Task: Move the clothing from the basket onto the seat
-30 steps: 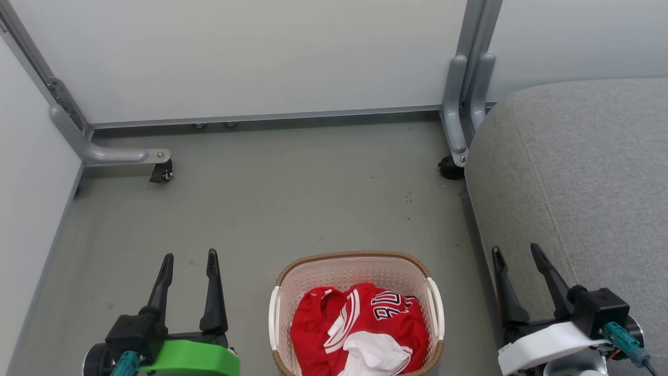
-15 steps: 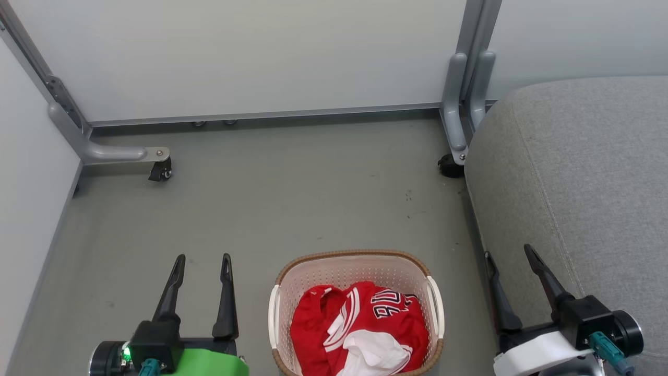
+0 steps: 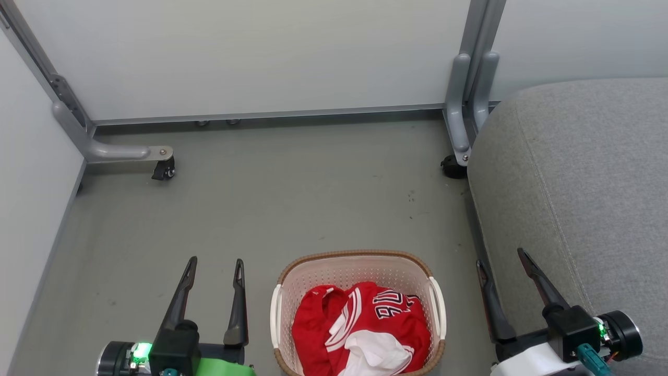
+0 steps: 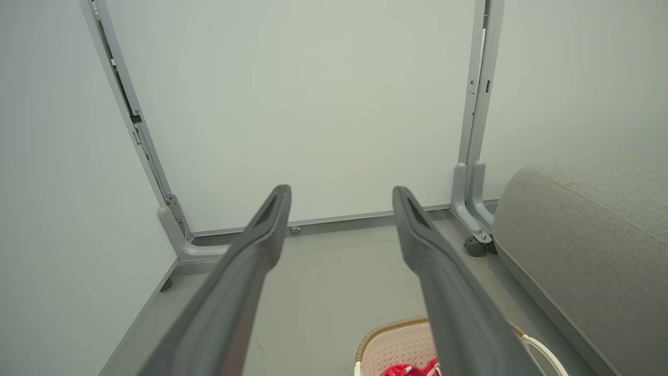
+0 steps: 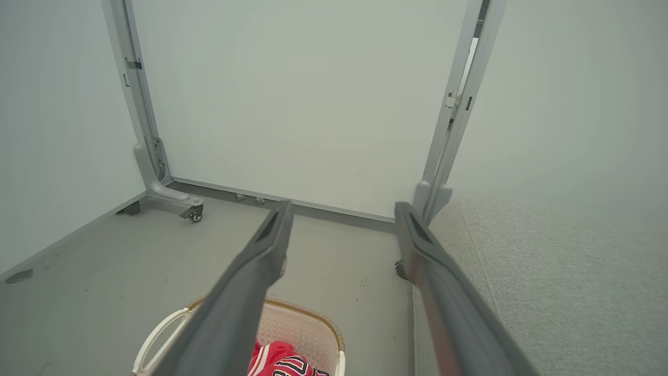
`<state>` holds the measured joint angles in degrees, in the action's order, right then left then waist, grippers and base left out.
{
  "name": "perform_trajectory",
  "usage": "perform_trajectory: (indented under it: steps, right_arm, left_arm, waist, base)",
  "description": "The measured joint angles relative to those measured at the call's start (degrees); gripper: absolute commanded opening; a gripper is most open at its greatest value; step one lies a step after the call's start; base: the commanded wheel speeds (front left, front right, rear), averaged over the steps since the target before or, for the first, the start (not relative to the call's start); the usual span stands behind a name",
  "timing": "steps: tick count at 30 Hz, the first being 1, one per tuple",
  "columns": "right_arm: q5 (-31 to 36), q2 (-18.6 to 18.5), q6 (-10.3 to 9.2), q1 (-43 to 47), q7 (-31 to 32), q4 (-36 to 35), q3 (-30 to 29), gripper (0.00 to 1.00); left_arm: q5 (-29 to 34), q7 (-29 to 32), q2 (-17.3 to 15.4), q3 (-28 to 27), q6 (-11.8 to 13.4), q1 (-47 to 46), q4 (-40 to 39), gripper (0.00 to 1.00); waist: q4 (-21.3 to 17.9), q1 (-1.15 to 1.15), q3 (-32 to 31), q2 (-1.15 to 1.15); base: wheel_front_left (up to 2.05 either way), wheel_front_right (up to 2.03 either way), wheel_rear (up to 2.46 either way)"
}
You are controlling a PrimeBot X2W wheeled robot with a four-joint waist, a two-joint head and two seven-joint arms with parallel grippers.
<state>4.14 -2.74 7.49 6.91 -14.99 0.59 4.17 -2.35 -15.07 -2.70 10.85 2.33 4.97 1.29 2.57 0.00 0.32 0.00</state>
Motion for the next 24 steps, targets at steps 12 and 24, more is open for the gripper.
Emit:
perform_trajectory:
  steps: [12, 24]
  right_arm:
    - [0.0, 0.0, 0.0, 0.0, 0.0, -0.1, -0.4, 1.0]
    - [0.9, 0.0, 0.0, -7.2, -0.1, -0.7, -1.0, 1.0]
  left_arm:
    - [-1.0, -0.1, 0.0, -0.1, 0.0, 0.2, 0.9, 1.0]
    - [-1.0, -0.1, 0.0, 2.2, -3.0, -5.7, 5.4, 1.0]
  waist:
    - [0.0, 0.0, 0.0, 0.0]
    - [-0.9, 0.0, 4.6, 0.0]
  base:
    - [0.0, 0.0, 0.0]
    - [0.0, 0.0, 0.0]
